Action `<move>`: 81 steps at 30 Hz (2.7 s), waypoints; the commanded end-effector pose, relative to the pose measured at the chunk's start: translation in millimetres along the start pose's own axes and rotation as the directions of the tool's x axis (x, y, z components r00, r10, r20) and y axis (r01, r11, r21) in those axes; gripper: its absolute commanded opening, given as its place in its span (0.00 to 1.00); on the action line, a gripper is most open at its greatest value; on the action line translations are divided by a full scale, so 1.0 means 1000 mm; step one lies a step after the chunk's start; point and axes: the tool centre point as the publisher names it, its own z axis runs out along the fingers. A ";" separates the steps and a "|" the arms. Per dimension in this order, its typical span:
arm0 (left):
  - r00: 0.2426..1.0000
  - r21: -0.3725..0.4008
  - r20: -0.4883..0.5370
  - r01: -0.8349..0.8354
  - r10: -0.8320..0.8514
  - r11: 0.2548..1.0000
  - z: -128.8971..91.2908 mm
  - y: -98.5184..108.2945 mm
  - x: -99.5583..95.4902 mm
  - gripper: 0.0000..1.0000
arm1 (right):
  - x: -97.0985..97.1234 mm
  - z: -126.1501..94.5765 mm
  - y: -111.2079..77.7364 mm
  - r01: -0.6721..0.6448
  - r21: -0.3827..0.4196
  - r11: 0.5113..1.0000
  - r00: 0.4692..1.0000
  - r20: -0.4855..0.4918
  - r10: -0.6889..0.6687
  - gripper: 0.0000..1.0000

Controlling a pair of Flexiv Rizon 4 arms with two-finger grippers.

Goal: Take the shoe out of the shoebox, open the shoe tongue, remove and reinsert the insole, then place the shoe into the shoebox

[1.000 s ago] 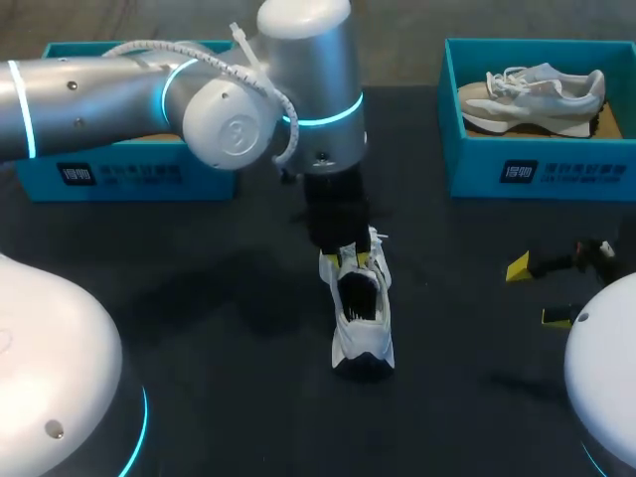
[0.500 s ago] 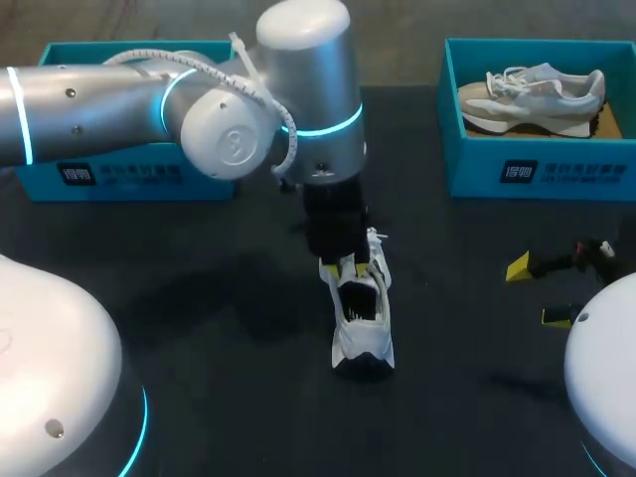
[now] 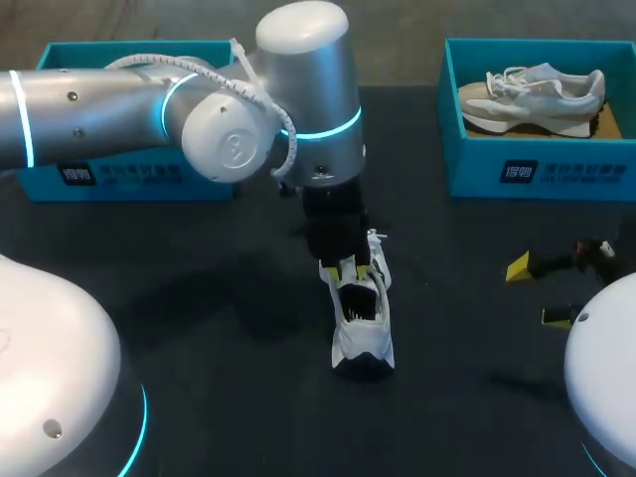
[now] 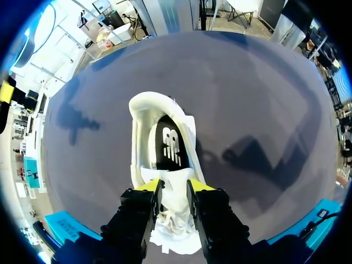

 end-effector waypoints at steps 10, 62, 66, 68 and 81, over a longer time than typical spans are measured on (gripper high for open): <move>1.000 -0.012 0.022 0.007 -0.007 1.000 -0.006 0.013 0.000 0.30 | 0.001 -0.006 -0.009 -0.001 -0.012 1.000 1.000 0.003 0.001 1.00; 0.905 0.046 -0.072 0.422 -0.418 0.905 -0.051 -0.067 0.006 1.00 | 0.001 -0.006 -0.009 -0.001 -0.012 1.000 1.000 0.003 0.001 1.00; 0.902 0.043 -0.078 0.428 -0.424 0.903 -0.049 -0.069 0.007 1.00 | 0.001 -0.006 -0.009 -0.001 -0.012 1.000 1.000 0.003 0.001 1.00; 0.902 0.043 -0.078 0.428 -0.424 0.903 -0.049 -0.069 0.007 1.00 | 0.001 -0.006 -0.009 -0.001 -0.012 1.000 1.000 0.003 0.001 1.00; 0.902 0.043 -0.078 0.428 -0.424 0.903 -0.049 -0.069 0.007 1.00 | 0.001 -0.006 -0.009 -0.001 -0.012 1.000 1.000 0.003 0.001 1.00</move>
